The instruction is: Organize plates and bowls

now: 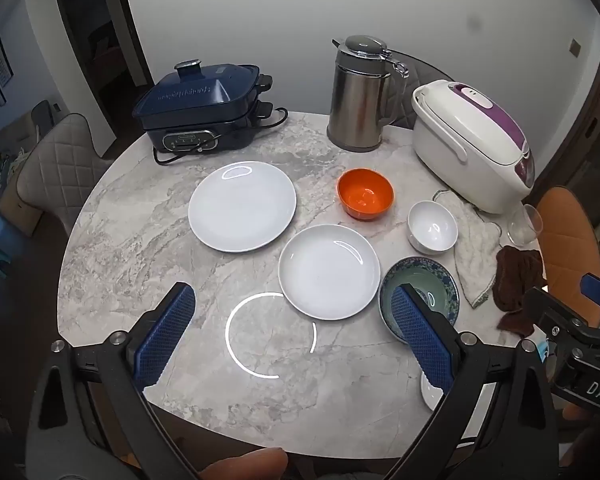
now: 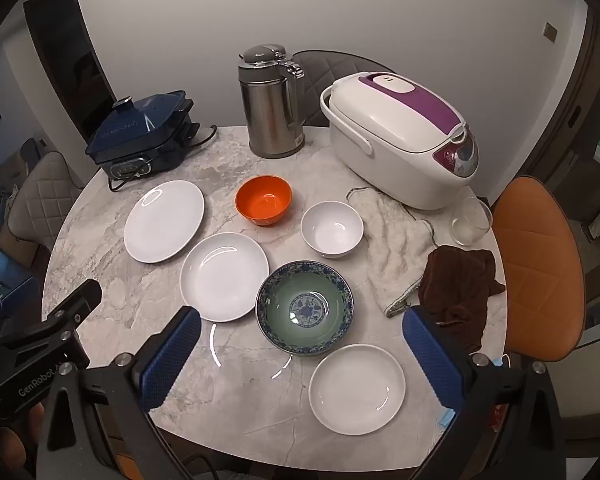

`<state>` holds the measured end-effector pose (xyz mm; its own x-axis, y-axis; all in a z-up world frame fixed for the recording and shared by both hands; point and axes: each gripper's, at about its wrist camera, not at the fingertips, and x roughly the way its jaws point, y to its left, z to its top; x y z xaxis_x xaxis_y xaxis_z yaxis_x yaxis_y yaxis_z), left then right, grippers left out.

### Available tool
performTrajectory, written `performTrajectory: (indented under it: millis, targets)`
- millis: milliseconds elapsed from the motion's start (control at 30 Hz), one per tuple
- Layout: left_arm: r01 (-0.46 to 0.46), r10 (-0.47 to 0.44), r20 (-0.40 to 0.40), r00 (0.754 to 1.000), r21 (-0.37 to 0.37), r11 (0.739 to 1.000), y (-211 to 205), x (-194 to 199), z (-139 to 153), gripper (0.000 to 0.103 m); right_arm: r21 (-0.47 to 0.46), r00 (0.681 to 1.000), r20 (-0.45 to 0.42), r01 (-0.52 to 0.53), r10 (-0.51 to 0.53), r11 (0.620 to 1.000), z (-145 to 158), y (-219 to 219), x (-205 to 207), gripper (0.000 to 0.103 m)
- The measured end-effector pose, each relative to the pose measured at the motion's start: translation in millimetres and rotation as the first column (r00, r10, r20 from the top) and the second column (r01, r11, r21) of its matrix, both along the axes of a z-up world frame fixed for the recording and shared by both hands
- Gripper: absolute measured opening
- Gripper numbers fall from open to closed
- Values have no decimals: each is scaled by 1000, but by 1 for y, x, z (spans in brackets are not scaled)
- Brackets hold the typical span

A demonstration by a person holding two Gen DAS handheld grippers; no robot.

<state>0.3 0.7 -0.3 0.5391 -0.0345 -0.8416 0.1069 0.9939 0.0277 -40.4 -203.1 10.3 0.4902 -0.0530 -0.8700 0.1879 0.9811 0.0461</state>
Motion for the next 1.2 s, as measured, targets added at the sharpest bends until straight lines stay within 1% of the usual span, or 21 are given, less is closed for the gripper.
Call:
performTrajectory:
  millis: [267, 333, 600, 700, 767, 967, 1000, 1200]
  targets:
    - [-1, 0, 23, 1000, 13, 1000, 1, -5, 4, 100, 0, 1000, -4, -1, 1, 1000, -3, 1, 2, 103]
    - [0, 0, -4, 1000, 10, 1000, 1, -2, -3, 100, 2, 1000, -6, 0, 0, 1000, -4, 1, 2, 103]
    - [-2, 2, -6, 1000, 9, 1000, 3, 0, -5, 100, 2, 1000, -10, 0, 0, 1000, -3, 1, 0, 103]
    - [-3, 3, -6, 1000, 9, 1000, 3, 0, -5, 100, 2, 1000, -10, 0, 1, 1000, 4, -3, 2, 103]
    - [-3, 3, -6, 1000, 9, 1000, 3, 0, -5, 100, 1, 1000, -10, -1, 1, 1000, -3, 2, 1, 103]
    - [-5, 5, -7, 1000, 9, 1000, 3, 1, -5, 100, 3, 1000, -8, -2, 2, 1000, -7, 4, -2, 103]
    - [-4, 4, -6, 1000, 10, 1000, 3, 0, -4, 100, 2, 1000, -12, -3, 3, 1000, -1, 3, -1, 103]
    - [-1, 1, -6, 1000, 12, 1000, 1, -4, -9, 100, 3, 1000, -13, -2, 2, 1000, -2, 3, -1, 103]
